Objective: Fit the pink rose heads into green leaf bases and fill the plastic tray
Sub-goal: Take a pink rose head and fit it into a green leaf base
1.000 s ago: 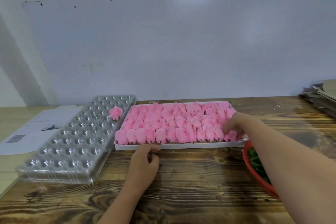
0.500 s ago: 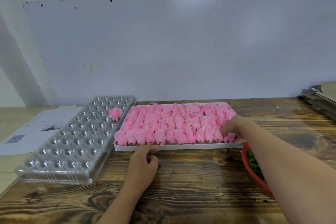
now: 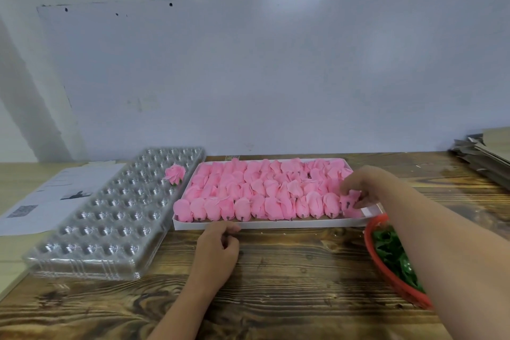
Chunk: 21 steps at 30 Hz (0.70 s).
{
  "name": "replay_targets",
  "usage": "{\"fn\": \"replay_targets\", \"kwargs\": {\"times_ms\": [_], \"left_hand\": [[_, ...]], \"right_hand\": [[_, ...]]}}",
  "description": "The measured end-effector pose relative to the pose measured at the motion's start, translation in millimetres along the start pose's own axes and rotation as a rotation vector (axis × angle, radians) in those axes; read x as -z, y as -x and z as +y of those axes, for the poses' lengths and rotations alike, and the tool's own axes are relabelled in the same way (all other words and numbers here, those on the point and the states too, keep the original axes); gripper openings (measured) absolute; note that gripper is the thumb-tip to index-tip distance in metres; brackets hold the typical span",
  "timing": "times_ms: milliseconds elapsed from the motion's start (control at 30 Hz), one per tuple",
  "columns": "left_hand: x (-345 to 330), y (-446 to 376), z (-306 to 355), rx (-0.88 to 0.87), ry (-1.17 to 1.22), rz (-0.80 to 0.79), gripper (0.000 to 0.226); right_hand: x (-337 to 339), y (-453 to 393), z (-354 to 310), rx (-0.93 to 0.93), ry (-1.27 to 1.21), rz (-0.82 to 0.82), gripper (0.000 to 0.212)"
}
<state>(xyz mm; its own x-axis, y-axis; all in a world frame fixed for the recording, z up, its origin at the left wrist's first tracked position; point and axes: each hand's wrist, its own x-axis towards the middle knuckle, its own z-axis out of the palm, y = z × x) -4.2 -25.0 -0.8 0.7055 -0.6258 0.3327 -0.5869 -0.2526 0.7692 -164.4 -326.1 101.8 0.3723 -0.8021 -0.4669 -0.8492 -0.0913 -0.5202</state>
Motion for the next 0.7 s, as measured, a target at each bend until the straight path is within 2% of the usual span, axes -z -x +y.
{"fn": "replay_targets", "kwargs": {"times_ms": [200,333,700], "left_hand": [[0.6,1.3,0.6,-0.008,0.001,-0.005,0.034],[0.9,1.6,0.3,0.000,0.004,-0.004,0.034],[0.4,2.1,0.6,-0.002,0.024,-0.012,0.034]], "right_hand": [[11.1,7.2,-3.9,0.038,-0.051,0.032,0.043],[15.4,10.7,-6.2,0.047,-0.076,0.040,0.041],[3.2,17.8,0.0,-0.007,-0.106,0.001,0.053]]}}
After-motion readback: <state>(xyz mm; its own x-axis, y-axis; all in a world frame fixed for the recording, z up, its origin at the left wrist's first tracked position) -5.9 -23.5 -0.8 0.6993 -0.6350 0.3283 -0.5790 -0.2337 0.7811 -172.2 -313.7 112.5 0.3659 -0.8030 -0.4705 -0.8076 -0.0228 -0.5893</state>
